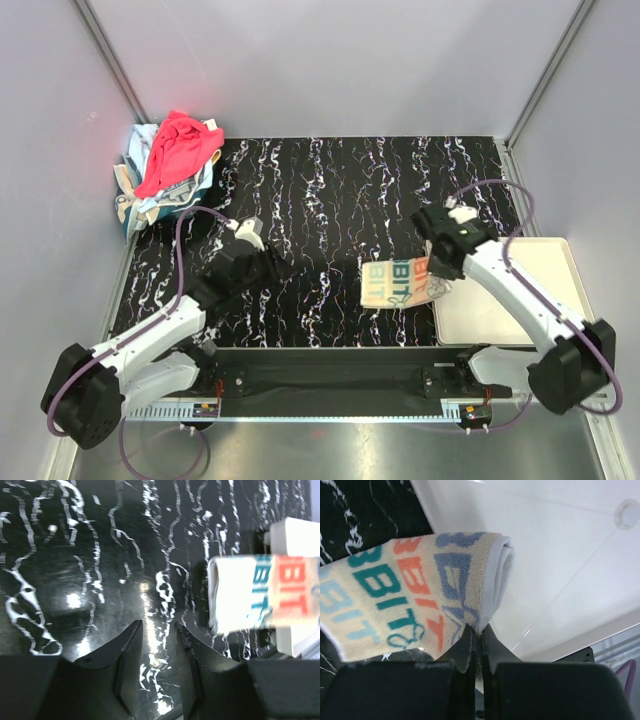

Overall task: Fold and stack the towels
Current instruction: Neatly place the folded towel into the bin

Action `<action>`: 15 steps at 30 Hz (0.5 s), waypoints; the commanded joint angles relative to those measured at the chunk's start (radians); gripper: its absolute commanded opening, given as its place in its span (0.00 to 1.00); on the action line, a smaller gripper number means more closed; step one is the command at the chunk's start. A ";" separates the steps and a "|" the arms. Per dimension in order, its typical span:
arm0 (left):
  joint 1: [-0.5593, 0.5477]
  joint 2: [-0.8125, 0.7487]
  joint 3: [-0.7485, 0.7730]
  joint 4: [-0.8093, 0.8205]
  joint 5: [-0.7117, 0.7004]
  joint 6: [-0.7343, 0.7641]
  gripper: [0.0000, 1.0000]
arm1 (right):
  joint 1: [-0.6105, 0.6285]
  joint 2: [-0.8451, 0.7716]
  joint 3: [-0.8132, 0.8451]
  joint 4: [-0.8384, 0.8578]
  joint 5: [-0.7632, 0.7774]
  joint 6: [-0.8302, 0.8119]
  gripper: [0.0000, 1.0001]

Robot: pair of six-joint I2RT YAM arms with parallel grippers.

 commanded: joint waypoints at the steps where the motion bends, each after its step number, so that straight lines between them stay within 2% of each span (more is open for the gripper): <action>1: -0.022 -0.020 -0.011 0.103 0.029 -0.014 0.36 | -0.139 -0.115 -0.009 0.048 -0.028 -0.059 0.00; 7: -0.039 -0.034 -0.023 0.116 0.035 -0.014 0.36 | -0.316 -0.089 -0.008 0.079 -0.149 -0.133 0.00; 12: -0.045 -0.049 -0.026 0.119 0.034 -0.014 0.36 | -0.510 -0.047 -0.005 0.137 -0.278 -0.223 0.00; 15: -0.046 -0.048 -0.026 0.131 0.040 -0.014 0.36 | -0.523 -0.009 0.059 0.139 -0.274 -0.287 0.00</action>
